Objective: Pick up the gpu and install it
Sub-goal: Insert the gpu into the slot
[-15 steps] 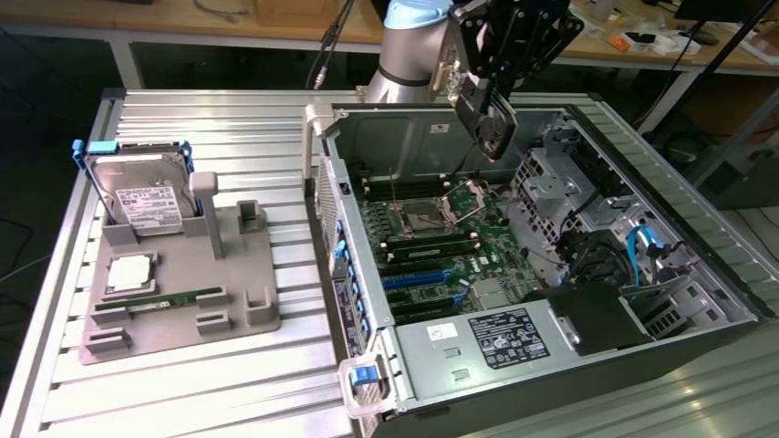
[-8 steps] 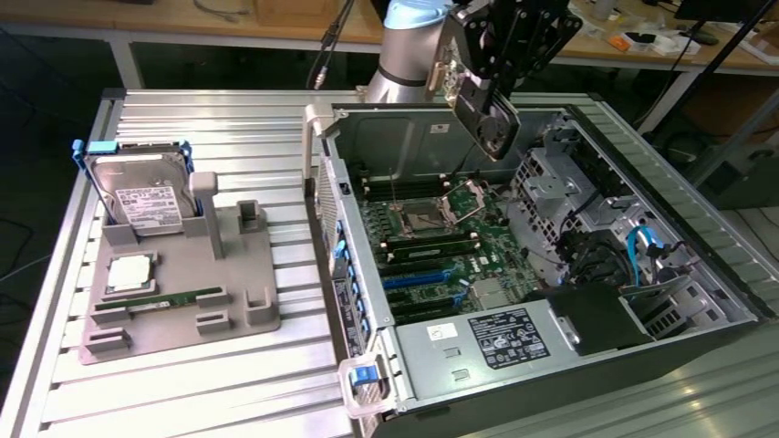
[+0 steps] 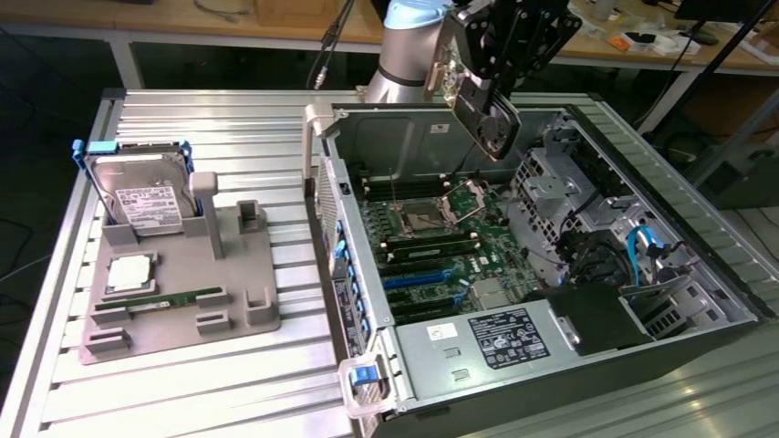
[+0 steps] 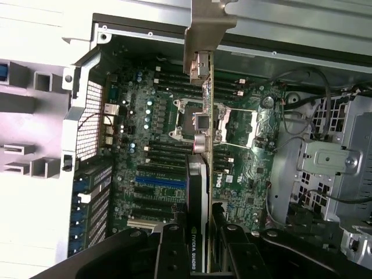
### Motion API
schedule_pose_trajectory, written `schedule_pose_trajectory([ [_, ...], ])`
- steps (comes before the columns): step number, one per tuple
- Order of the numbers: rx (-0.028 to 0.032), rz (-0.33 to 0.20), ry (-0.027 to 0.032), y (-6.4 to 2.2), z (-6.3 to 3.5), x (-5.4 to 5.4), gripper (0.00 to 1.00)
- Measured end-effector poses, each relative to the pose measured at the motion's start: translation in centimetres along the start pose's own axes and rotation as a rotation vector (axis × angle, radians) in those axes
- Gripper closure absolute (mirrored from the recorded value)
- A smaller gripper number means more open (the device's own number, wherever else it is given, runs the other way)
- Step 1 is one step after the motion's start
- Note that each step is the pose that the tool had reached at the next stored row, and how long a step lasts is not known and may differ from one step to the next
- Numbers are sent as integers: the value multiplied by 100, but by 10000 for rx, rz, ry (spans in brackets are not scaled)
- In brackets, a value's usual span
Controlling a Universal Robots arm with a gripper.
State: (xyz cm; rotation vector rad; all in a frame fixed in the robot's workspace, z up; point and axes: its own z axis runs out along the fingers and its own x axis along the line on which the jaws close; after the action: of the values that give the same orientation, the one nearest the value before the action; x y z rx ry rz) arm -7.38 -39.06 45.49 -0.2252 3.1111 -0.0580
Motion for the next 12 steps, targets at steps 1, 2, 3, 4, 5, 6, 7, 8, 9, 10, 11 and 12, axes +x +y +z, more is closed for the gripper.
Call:
schedule_pose_trajectory([
  [1, -2, -111, -4, 0, 0, -1, 73],
  [2, -5, -254, -9, 0, 0, -1, 73],
  [3, -8, -424, -16, 0, 0, -1, 73],
  [4, -11, -579, -22, 0, 0, -2, 73],
  [5, -14, -757, -29, 0, 0, -2, 73],
  [6, -17, -900, -34, 0, 0, -2, 73],
  [7, -17, -927, -36, -1, 0, -2, 73],
  [8, -18, -926, -36, 0, 0, -2, 73],
  [9, -18, -927, -36, 0, 0, -2, 73],
  [10, -18, -932, -36, -1, 0, -2, 73],
  [11, -18, -976, -38, -1, 0, -2, 73],
  [12, -20, -1079, -41, -1, 0, -2, 73],
])
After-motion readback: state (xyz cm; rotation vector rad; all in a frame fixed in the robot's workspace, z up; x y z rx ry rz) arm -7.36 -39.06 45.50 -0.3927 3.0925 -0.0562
